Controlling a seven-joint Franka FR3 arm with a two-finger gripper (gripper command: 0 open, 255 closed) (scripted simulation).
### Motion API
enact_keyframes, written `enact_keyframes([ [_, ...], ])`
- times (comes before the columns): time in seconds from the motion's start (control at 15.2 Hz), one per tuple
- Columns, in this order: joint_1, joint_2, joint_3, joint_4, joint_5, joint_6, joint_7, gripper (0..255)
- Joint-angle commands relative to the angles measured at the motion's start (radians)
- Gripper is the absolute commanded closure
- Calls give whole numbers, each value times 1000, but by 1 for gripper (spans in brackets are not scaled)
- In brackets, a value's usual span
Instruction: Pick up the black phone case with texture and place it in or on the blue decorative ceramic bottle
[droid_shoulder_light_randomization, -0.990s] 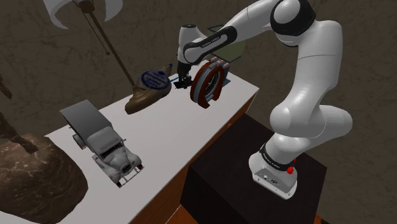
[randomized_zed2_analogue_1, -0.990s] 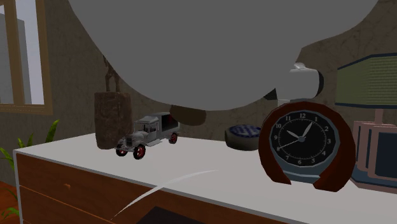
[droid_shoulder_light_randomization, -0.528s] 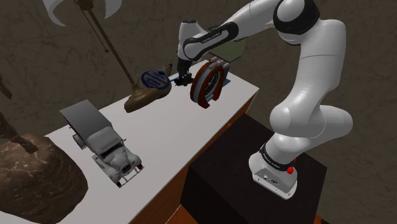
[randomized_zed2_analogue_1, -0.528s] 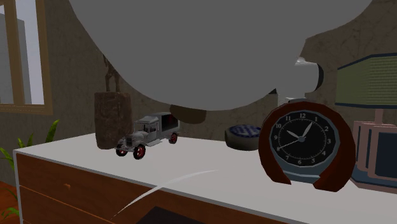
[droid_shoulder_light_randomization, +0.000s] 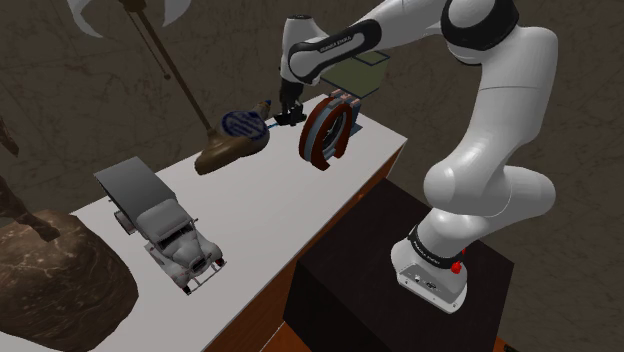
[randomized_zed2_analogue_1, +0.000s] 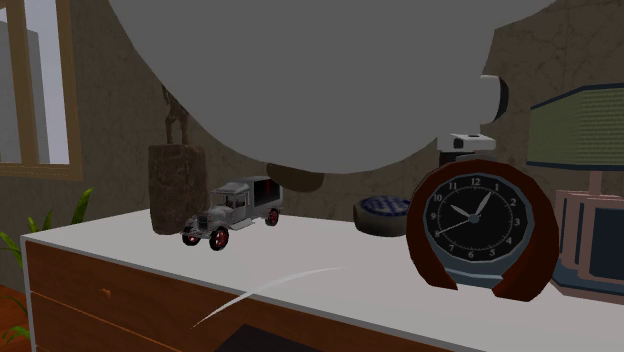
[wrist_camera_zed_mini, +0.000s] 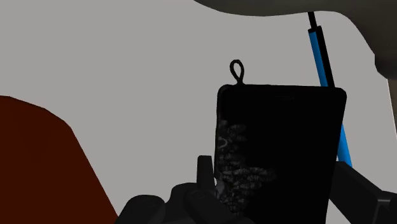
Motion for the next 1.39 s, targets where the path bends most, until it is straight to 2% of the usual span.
enact_keyframes([
  [0.0,-7,-14,10,5,13,-17,-8,255],
  [1.19,-59,-132,91,80,122,-183,-74,255],
  [1.32,0,-99,84,125,102,-204,-28,255],
])
